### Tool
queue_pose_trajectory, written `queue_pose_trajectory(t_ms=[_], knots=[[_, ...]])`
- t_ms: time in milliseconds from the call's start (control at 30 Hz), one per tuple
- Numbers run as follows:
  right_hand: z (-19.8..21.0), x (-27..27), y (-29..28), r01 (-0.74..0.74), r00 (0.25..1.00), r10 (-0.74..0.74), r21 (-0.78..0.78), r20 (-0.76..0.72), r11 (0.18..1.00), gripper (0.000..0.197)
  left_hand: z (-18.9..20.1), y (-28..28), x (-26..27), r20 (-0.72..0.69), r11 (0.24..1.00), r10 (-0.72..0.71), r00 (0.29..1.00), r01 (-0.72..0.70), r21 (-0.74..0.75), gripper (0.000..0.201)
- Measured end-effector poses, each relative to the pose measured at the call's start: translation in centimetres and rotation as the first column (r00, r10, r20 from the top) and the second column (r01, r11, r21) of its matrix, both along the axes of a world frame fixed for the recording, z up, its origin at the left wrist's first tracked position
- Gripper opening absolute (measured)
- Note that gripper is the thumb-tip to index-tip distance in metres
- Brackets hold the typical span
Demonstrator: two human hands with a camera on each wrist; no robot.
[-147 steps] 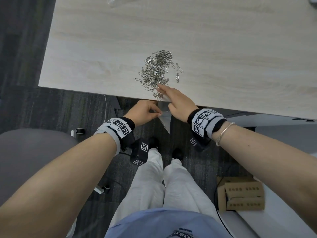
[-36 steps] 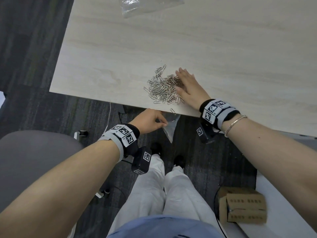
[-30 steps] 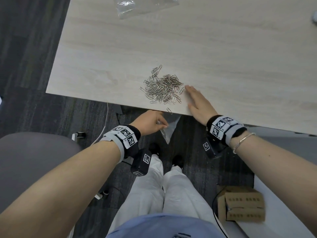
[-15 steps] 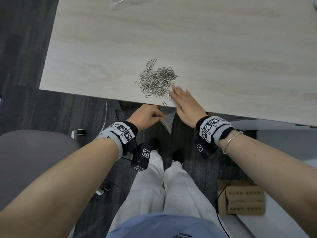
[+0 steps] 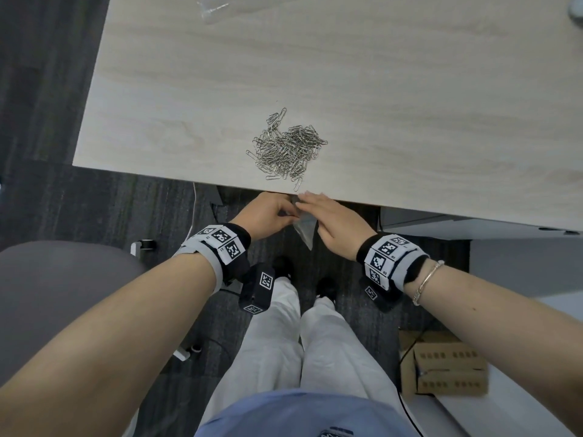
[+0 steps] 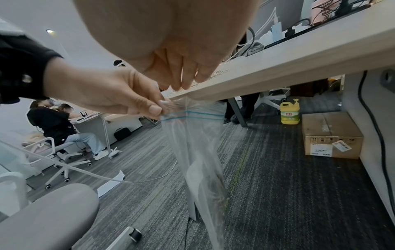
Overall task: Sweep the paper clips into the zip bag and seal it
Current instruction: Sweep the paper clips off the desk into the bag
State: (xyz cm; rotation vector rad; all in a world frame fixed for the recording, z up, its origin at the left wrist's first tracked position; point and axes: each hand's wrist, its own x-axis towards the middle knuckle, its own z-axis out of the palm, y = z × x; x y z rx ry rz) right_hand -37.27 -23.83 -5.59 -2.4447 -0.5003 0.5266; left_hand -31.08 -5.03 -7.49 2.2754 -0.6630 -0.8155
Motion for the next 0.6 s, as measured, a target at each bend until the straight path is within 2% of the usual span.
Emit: queue_pose_trajectory(t_ms=[100, 233, 467, 600], knots=[[0.3, 1.3, 0.4, 0.021, 0.999, -0.02, -0.008, 0.048, 1.0, 0.061, 0.1, 0.0, 0.1, -0.005, 1.0, -0.006, 1.0, 0.006, -0.003, 0.012], [0.6, 2.3, 0.8, -0.017, 0.999, 0.02, -0.087, 0.034, 0.996, 0.059, 0.1, 0.0, 0.1, 0.008, 1.0, -0.004, 1.0, 0.004, -0.007, 0.011], [0.5, 0.4, -0.1, 0.01, 1.0, -0.01, 0.006, -0.022, 1.0, 0.056, -0.2, 0.4, 0.2, 0.001, 1.0, -0.015, 1.0, 0.015, 0.005, 0.013], [1.0, 2.8, -0.5, 0.171, 0.98, -0.176, 0.055, 0.094, 0.984, 0.049, -0.1, 0.3, 0.2, -0.019, 1.0, 0.001, 1.0, -0.001, -0.029, 0.012]])
